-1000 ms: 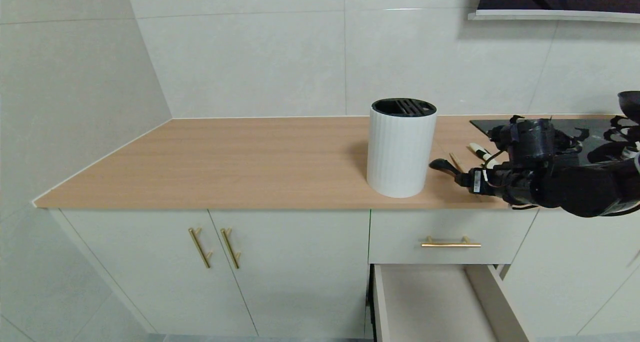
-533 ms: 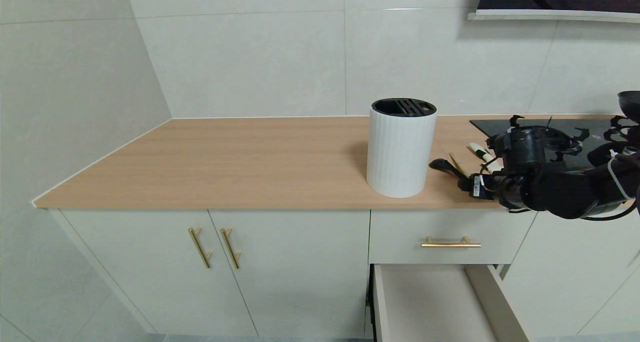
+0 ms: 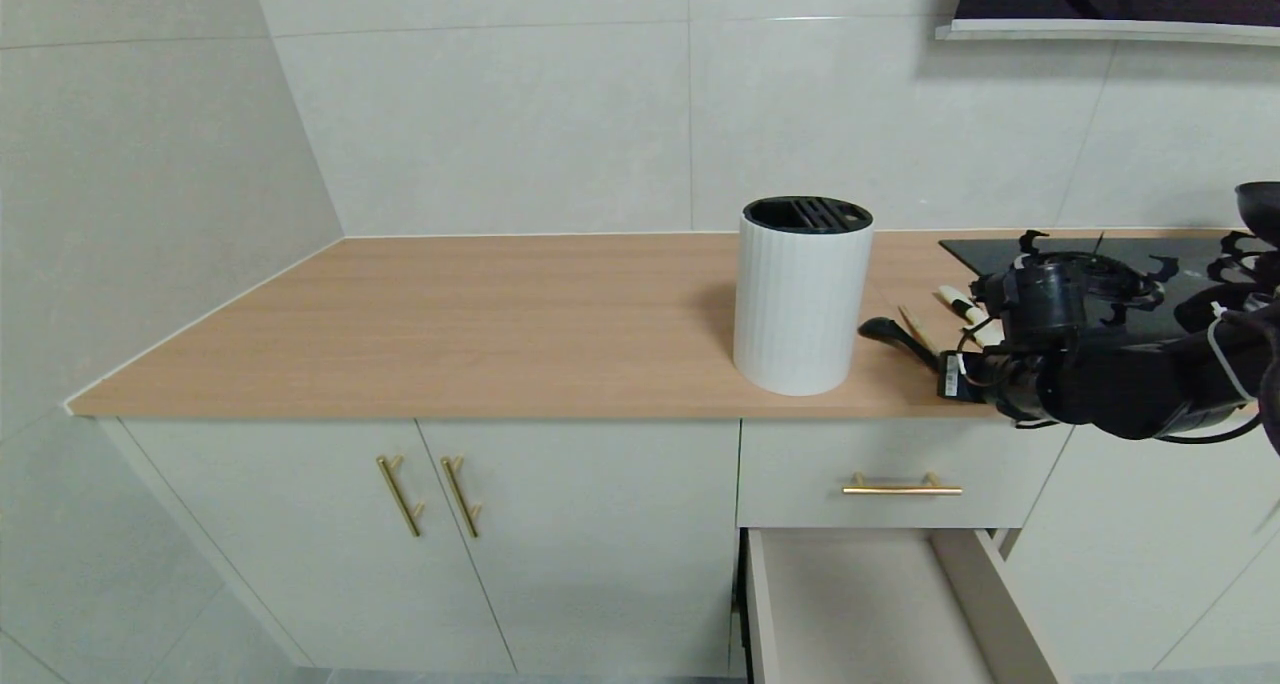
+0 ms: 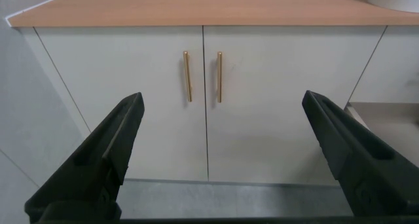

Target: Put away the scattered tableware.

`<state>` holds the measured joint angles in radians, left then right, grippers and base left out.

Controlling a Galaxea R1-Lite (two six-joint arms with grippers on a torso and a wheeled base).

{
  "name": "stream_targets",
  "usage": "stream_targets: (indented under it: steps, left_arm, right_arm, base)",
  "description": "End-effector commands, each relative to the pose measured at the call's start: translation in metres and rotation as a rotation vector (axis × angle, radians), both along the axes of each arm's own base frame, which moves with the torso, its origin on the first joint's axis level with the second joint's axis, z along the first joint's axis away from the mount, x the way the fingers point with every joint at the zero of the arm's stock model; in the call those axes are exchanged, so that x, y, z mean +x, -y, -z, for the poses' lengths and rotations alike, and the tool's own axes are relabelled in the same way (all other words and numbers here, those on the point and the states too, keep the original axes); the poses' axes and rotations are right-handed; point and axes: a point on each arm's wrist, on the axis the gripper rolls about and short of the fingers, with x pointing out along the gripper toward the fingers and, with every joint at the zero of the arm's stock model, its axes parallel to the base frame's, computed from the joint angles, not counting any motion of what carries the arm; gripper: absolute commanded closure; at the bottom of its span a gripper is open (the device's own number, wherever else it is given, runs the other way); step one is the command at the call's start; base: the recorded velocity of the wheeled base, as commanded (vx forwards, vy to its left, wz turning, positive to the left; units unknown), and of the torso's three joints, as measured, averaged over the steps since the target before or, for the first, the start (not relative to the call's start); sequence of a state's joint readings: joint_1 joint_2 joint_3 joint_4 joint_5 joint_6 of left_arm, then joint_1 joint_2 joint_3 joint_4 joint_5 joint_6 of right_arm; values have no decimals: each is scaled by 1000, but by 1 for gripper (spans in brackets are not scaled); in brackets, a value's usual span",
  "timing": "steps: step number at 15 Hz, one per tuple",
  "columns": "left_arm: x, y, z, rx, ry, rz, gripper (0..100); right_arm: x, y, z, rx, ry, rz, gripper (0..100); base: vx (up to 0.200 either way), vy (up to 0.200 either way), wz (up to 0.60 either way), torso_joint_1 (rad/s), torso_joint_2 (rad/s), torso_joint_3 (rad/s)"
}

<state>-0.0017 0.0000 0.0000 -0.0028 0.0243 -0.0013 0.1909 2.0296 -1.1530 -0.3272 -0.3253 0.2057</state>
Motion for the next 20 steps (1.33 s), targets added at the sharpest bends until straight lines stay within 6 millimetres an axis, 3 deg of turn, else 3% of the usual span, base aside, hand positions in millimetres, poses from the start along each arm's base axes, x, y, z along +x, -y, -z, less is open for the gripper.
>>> stream_targets:
  steps: [1, 4, 7, 11, 15, 17, 20]
  left_arm:
    - [0, 0, 0, 0, -1, 0, 0]
    - [0, 0, 0, 0, -1, 0, 0]
    - [0, 0, 0, 0, -1, 0, 0]
    - [0, 0, 0, 0, -1, 0, 0]
    - [0, 0, 0, 0, -1, 0, 0]
    - [0, 0, 0, 1, -1, 0, 0]
    - [0, 0, 0, 0, -1, 0, 0]
  right_arm:
    - [2, -1, 5, -2, -10, -1, 100]
    - [-2, 0, -4, 3, 11, 0, 100]
    - [-16, 2, -25, 10, 50, -3, 100]
    - [-67, 4, -72, 5, 54, -34, 100]
    - [-141, 13, -113, 32, 40, -190, 100]
    - [-171, 20, -121, -24, 18, -234, 100]
    - [-200, 21, -119, -95, -38, -319, 100]
  base:
    - [0, 0, 0, 0, 0, 0]
    - [0, 0, 0, 0, 0, 0]
    - [0, 0, 0, 0, 0, 0]
    - [0, 0, 0, 0, 0, 0]
    - [0, 0, 0, 0, 0, 0]
    - [0, 0, 0, 0, 0, 0]
    - [0, 0, 0, 0, 0, 0]
